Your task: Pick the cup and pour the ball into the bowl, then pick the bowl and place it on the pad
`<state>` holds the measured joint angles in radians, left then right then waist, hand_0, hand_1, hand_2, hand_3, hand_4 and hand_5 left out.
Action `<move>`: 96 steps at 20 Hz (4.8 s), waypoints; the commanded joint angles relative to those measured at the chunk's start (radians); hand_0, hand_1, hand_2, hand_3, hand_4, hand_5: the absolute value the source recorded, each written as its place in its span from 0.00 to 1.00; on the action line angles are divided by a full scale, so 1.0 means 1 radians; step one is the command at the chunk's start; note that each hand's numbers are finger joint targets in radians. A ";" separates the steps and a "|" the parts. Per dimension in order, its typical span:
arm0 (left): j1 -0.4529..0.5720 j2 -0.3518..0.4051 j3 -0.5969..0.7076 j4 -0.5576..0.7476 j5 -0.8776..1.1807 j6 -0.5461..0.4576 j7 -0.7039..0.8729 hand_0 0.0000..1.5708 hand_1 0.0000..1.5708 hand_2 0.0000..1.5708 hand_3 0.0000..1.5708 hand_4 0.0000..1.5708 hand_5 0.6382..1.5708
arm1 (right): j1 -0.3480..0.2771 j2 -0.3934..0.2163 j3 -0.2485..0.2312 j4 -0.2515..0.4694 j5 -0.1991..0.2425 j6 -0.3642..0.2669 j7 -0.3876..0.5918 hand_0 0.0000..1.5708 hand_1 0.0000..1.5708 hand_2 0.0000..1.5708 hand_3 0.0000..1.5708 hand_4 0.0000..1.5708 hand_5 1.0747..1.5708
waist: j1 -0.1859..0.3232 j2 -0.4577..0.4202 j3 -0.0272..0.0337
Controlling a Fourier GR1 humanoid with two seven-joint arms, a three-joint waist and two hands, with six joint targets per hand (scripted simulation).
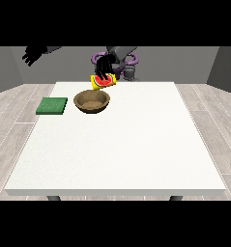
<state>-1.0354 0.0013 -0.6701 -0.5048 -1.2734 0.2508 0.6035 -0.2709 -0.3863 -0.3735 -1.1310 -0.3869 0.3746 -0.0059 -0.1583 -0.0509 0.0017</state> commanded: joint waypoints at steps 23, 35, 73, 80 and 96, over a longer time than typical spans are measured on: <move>0.174 0.099 0.673 -0.604 0.843 0.005 -0.321 0.00 0.00 0.00 0.00 0.71 1.00 | 0.035 0.062 -0.005 0.031 0.076 -0.177 -0.033 0.00 0.00 0.00 0.00 0.50 0.97 | 0.276 -0.025 -0.0170; 0.193 0.344 0.997 -0.658 1.359 -0.496 -0.418 0.00 0.00 0.00 0.00 0.67 0.99 | 0.052 0.194 -0.013 0.143 0.097 -0.263 -0.197 0.00 0.00 0.00 0.00 0.47 0.99 | 0.399 0.111 -0.0014; 0.286 0.635 1.161 -0.806 1.645 -0.645 -0.339 0.00 0.00 0.00 0.00 0.65 0.96 | -0.118 0.160 0.023 0.643 0.205 -0.461 -0.418 1.00 1.00 1.00 0.98 0.58 0.80 | 0.364 0.299 -0.0018; 0.300 0.635 1.165 -0.791 1.641 -0.643 -0.352 0.00 0.00 0.00 0.00 0.73 0.95 | -0.093 0.097 0.057 0.573 0.257 -0.581 -0.376 1.00 1.00 1.00 0.87 0.61 0.93 | 0.374 0.296 -0.0051; 0.457 0.662 1.219 -0.598 1.577 -0.667 -0.514 0.00 0.00 0.00 0.00 0.77 0.97 | -0.255 -0.209 0.164 0.380 0.305 -0.470 0.147 1.00 1.00 1.00 0.43 0.69 0.99 | 0.218 0.156 -0.0026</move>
<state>-0.6181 0.6901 0.5591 -1.1126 0.3270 -0.4288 0.1401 -0.4793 -0.5119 -0.2178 -0.7424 -0.1010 -0.1260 0.0318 0.0839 0.1204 -0.0022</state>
